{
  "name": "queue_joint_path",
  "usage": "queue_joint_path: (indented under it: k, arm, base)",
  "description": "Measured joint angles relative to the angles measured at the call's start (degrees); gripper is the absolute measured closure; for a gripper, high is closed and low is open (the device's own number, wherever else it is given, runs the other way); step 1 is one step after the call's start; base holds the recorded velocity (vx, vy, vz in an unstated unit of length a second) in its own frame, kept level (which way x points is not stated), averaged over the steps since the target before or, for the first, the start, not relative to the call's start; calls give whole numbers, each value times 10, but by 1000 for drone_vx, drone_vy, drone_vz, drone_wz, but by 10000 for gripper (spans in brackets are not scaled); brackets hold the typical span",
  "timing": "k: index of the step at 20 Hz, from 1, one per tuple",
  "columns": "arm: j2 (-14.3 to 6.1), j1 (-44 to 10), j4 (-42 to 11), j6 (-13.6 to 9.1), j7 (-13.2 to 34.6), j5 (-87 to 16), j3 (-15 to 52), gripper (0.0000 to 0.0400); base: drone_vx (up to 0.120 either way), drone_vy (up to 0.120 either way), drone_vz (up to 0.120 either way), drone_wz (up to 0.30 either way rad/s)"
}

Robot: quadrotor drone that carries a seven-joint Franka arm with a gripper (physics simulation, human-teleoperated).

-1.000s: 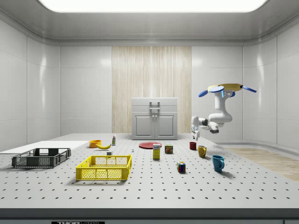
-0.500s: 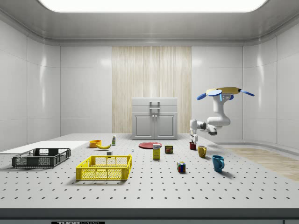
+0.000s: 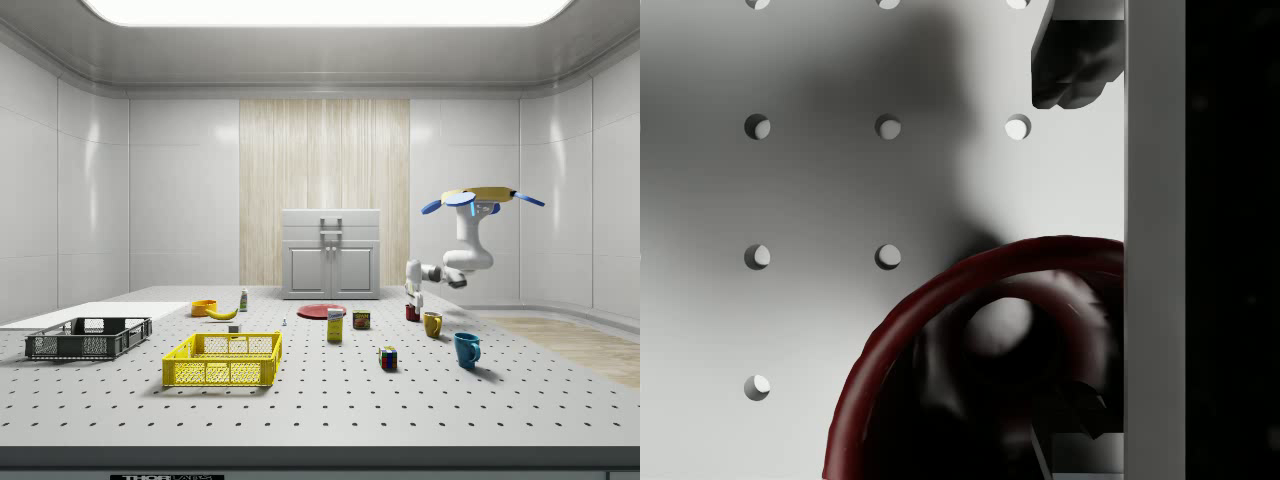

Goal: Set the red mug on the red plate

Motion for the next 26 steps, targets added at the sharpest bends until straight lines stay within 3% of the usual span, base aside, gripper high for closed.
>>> queue_joint_path:
  k: [18, 22, 26]
  arm:
    - [-28, -6, 3, 31, 6, -7, -14, 0]
    - [-32, -7, 2, 36, 8, -5, -14, 180]
    - [-37, -8, 1, 39, 10, -4, -14, 256]
  base:
    - [0, 0, 0, 0]
    - [0, 0, 0, 0]
    - [0, 0, 0, 0]
